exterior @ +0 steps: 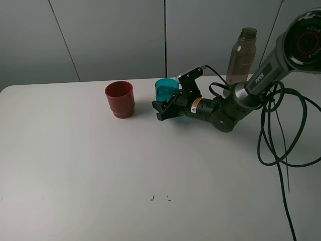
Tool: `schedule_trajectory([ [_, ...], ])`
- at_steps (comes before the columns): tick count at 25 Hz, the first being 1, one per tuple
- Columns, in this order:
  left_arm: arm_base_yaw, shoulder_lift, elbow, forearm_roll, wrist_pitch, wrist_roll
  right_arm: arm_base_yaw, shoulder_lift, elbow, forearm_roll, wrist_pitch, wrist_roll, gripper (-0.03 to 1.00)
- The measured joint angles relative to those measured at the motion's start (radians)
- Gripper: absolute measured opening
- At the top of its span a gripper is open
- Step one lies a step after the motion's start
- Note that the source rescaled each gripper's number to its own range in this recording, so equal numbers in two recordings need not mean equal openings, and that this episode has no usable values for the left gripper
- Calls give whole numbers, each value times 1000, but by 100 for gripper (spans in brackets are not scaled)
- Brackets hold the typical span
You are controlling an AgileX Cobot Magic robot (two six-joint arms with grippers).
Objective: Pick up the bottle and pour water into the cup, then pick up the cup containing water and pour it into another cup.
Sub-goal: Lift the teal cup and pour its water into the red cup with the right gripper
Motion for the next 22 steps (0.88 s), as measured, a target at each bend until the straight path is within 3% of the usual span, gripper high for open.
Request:
schedule_trajectory([
  [16,0,0,0,0,0,0,0,-130,-5,-2,110,19,5],
  [22,0,0,0,0,0,0,14,-138,-75,-2,178,35,5],
])
